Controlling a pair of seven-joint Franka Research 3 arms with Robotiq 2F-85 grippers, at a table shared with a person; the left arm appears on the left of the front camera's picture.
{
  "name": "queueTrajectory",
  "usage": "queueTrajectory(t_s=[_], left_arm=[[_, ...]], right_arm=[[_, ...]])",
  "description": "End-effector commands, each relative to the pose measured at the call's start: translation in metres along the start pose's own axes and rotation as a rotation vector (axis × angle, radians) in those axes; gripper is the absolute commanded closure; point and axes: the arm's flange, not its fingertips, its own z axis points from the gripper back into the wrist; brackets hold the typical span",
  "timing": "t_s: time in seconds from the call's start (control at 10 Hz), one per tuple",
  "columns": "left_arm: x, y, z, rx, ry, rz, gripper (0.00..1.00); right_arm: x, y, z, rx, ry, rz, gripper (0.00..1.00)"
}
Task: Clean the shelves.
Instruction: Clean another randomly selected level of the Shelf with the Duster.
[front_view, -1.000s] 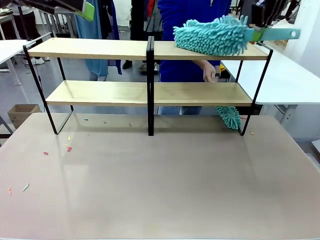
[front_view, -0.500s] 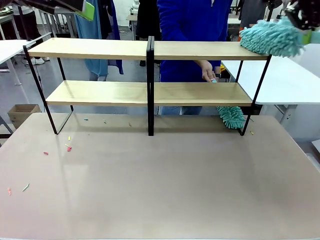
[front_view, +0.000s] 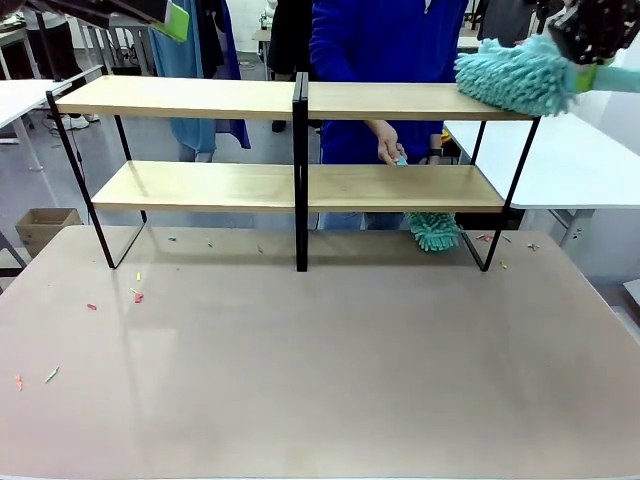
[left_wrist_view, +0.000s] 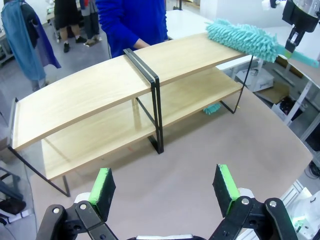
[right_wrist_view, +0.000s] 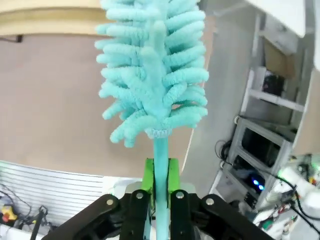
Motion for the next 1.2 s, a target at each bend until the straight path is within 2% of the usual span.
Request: queueTrajectory(t_s=[0.0, 0.1, 0.3, 0.4, 0.5, 0.6, 0.7, 0.8, 1.0, 1.1], left_arm=[[-0.001, 0.002, 0.000, -0.002, -0.007, -0.005, 0.00], [-0.001, 0.002, 0.000, -0.002, -0.007, -0.005, 0.00], [-0.001, 0.002, 0.000, -0.002, -0.007, -0.005, 0.00], [-0.001, 0.002, 0.000, -0.002, -0.007, -0.005, 0.00], [-0.001, 0.002, 0.000, -0.002, -0.007, -0.005, 0.00], [-0.001, 0.002, 0.000, -0.002, -0.007, -0.005, 0.00], [-0.001, 0.002, 0.000, -0.002, -0.007, -0.005, 0.00], [-0.001, 0.002, 0.000, -0.002, -0.007, -0.005, 0.00], [-0.001, 0.002, 0.000, -0.002, -0.007, -0.005, 0.00], [-0.001, 0.002, 0.000, -0.002, -0.007, -0.005, 0.00]], right_arm=[[-0.009, -0.018, -0.003, 0.203, -0.074, 0.171, 0.88], [-0.014, -0.040, 0.011, 0.347, -0.146, 0.242, 0.88], [-0.026, -0.091, 0.030, 0.620, -0.207, 0.397, 0.88], [-0.030, -0.117, 0.030, 0.715, -0.193, 0.431, 0.88], [-0.043, -0.142, 0.029, 0.800, -0.187, 0.538, 0.88], [-0.066, -0.171, 0.036, 0.819, -0.254, 0.566, 0.88], [-0.094, -0.203, 0.040, 0.871, -0.298, 0.653, 0.88], [-0.129, -0.248, 0.039, 0.881, -0.347, 0.693, 0.88], [-0.184, -0.302, 0.040, 0.833, -0.440, 0.633, 0.88], [-0.216, -0.328, 0.038, 0.823, -0.461, 0.560, 0.88]])
